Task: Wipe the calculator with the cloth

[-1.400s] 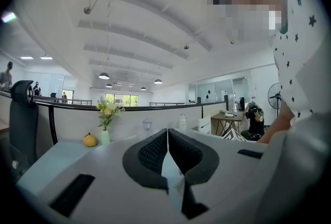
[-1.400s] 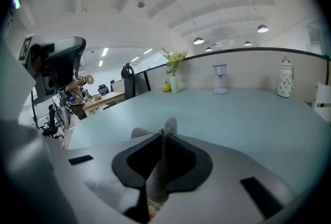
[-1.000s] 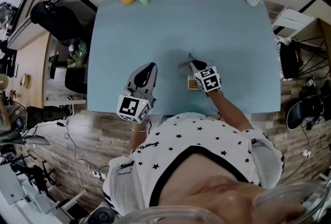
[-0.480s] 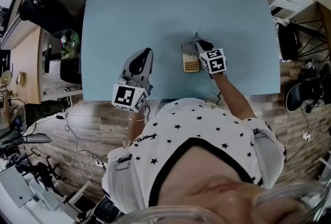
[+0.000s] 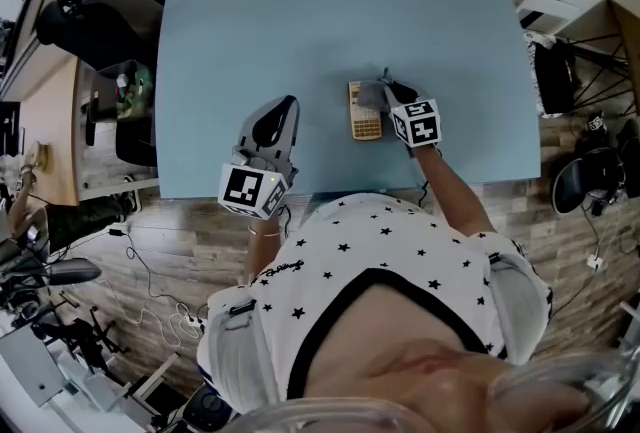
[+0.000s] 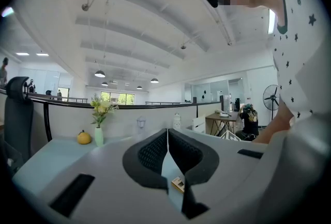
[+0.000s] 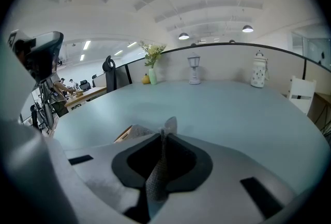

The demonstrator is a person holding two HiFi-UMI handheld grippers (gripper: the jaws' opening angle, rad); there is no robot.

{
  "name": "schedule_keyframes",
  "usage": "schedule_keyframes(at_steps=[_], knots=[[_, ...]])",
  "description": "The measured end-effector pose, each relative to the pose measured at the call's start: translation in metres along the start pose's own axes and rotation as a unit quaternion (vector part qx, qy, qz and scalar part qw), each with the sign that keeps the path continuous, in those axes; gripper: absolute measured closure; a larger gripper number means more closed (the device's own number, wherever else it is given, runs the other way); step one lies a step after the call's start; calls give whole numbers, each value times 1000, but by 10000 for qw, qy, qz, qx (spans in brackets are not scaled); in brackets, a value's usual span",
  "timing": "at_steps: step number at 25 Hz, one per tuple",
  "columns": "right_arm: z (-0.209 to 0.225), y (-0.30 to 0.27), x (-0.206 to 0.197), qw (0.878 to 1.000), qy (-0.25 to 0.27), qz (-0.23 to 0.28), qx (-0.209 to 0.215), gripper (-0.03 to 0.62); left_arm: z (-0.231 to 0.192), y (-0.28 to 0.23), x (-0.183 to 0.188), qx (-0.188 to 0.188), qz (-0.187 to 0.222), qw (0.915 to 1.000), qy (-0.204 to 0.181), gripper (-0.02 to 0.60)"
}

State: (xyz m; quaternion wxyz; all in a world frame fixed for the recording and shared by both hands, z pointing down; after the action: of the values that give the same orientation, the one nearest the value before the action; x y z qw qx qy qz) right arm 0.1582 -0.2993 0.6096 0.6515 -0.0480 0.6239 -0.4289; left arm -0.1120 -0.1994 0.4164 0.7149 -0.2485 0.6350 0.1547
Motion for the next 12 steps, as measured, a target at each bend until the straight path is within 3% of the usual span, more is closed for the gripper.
schedule_keyframes(at_steps=[4,7,12], knots=[[-12,7,14,9993,18,305,234,562,1,5,-2,62,-18,10000,6,551],[-32,8,25,9961,37,534,703,562,2,8,-3,120,-13,9999,15,551],[-75,-2,23,9886,411,356,1402,562,1,19,-2,265,-10,9996,11,551]])
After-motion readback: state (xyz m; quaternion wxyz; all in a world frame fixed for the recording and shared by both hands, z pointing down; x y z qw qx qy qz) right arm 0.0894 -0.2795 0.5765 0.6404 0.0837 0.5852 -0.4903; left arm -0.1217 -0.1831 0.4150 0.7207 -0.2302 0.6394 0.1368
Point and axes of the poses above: the fingertips, and each gripper's own axes: y backward along the fingers, z to its right, x out of its top, the point moved 9 cm from there along y, backward along the fingers, and after that the axes turned 5 degrees about -y, right-handed, at the moved point
